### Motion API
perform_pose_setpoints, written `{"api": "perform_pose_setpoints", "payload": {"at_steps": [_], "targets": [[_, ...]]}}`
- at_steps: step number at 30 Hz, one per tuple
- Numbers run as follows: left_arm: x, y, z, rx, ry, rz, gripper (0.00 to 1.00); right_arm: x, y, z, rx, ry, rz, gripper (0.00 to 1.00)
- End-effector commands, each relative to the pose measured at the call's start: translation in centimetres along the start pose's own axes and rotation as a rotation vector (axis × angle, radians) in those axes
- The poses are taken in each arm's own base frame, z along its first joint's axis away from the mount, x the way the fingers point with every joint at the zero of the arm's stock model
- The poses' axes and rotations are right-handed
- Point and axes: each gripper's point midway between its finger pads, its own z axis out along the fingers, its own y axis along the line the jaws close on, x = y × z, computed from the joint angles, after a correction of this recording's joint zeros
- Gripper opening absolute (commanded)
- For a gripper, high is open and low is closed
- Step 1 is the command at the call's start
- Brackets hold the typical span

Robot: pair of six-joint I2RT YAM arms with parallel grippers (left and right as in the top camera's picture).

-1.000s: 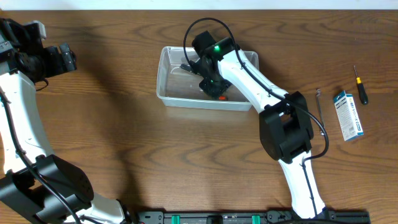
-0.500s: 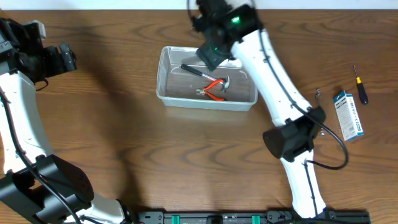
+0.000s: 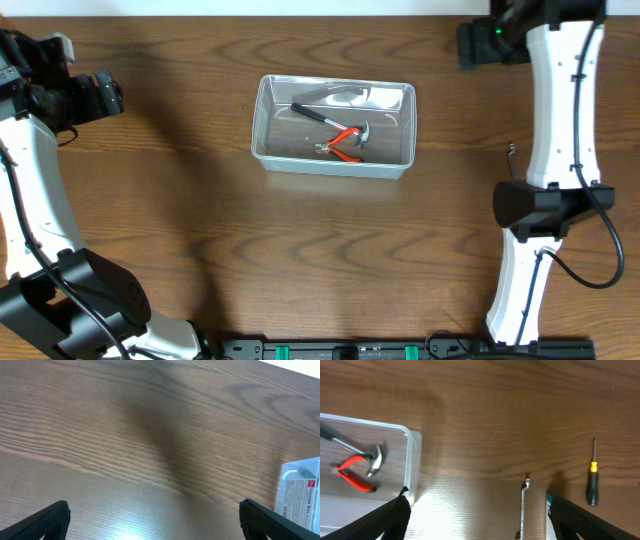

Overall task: Pack container
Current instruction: 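Lower the right gripper onto the silver wrench and grasp it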

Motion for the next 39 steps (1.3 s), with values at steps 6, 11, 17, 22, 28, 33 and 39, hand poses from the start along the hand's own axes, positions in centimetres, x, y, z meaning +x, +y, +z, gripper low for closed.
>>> {"api": "perform_pose_setpoints", "payload": {"at_steps": [6,11,17,22,28,33,39], "targets": [[-0.5,-0.3,-0.3,0.012,-0.012,-0.003,0.98,1.5,-2.1,0.3,-0.065,0.055,0.102,0.9],[-0.5,-0.3,-0.3,0.012,-0.012,-0.003,0.98,6.6,-4.3,4.0,-0.011,0.282,0.137,0.85],[-0.5,-0.3,-0.3,0.012,-0.012,-0.003,0.98,11.3,-7.6,4.6,0.186,0.427,0.124,0.88],[-0.5,-0.3,-0.3,0.012,-0.012,-0.003,0.98,12.8,-7.6,4.8,0.151,0.398,0.16,0.89],[-0.5,-0.3,-0.3,0.012,-0.012,-0.003,0.98,17.2,-7.8,6.6,0.148,0.391,0.173,0.89],[-0.5,-0.3,-0.3,0.012,-0.012,-0.003,0.98,20.6,-6.6,9.1,0.083,0.362,0.131,0.9],[-0.5,-0.3,-0.3,0.012,-0.012,-0.003,0.98,22.3,-7.0,11.6,0.084,0.355,0.129,0.84]]}}
